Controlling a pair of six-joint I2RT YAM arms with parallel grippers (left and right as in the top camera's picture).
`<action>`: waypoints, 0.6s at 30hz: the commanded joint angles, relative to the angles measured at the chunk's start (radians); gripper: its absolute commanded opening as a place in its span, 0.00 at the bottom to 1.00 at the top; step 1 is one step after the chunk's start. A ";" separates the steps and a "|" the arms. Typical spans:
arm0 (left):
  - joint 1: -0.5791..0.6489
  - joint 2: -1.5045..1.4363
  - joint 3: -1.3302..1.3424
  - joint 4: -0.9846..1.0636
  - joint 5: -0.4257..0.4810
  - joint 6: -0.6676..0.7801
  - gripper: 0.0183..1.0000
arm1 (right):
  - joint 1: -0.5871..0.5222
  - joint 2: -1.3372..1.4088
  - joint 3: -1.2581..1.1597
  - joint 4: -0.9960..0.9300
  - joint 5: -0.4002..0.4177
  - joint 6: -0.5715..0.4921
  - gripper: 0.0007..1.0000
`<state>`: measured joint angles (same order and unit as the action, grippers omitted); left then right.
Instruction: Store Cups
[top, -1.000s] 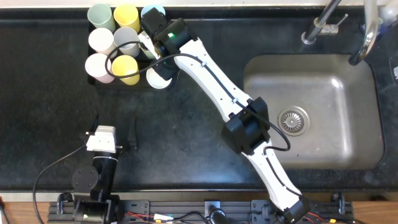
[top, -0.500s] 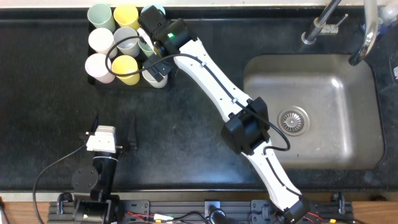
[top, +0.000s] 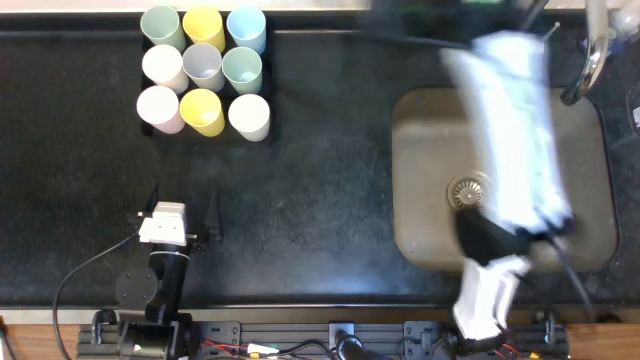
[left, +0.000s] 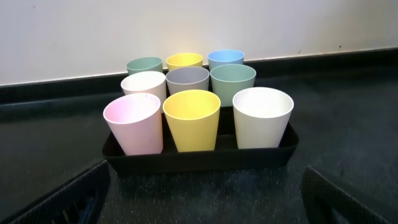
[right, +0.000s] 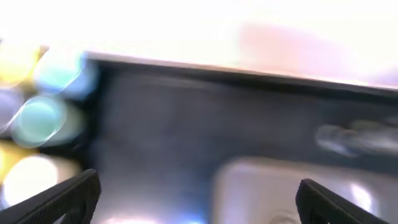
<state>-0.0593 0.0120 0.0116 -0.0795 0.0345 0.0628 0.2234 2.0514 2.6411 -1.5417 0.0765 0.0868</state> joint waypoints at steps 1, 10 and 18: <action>-0.002 -0.009 -0.004 0.000 0.009 0.019 1.00 | -0.162 -0.340 -0.363 -0.021 -0.093 0.043 1.00; -0.002 -0.009 -0.004 0.000 0.009 0.019 1.00 | -0.126 -1.150 -1.664 0.827 0.227 0.013 1.00; -0.002 -0.009 -0.004 0.000 0.009 0.019 1.00 | 0.016 -1.497 -2.239 1.606 0.415 -0.072 1.00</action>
<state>-0.0593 0.0101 0.0101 -0.0780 0.0345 0.0631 0.2119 0.6186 0.4854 0.0071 0.3977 0.0589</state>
